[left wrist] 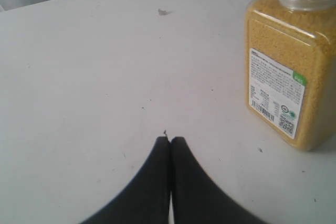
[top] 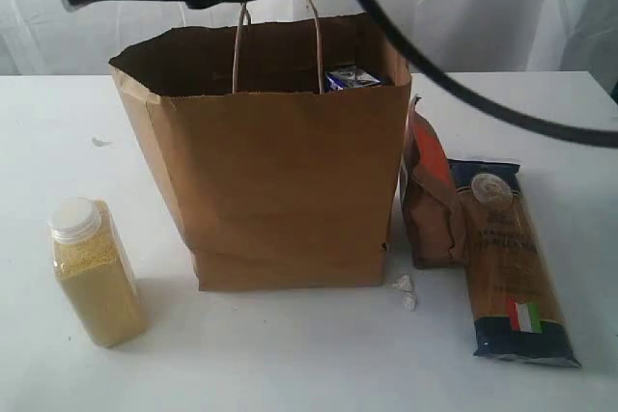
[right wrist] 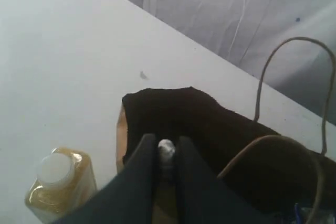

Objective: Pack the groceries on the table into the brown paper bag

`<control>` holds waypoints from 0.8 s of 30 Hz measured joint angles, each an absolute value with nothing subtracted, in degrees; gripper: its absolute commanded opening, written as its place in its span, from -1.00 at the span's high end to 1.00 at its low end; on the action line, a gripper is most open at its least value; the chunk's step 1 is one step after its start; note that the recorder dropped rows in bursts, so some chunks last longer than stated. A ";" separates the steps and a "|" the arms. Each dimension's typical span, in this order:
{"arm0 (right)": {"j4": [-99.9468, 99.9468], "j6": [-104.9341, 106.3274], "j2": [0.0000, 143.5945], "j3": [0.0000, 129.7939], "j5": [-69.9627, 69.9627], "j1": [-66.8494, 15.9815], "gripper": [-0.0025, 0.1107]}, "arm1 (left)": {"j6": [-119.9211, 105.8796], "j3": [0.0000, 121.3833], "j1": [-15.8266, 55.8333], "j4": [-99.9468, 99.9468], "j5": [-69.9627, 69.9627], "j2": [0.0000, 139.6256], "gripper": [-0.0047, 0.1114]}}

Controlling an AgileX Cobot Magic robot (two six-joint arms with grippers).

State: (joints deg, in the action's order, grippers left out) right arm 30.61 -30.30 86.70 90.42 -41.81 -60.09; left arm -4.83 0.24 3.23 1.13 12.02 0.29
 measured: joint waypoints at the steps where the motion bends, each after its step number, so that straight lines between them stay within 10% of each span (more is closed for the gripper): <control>1: 30.36 -30.30 87.50 90.86 -41.93 -60.09 0.96 | -4.83 0.24 3.23 1.13 12.02 0.29 0.92; 24: 24.47 -27.50 100.39 100.07 -46.50 -56.94 0.96 | -4.83 0.24 3.23 1.13 12.02 0.29 0.92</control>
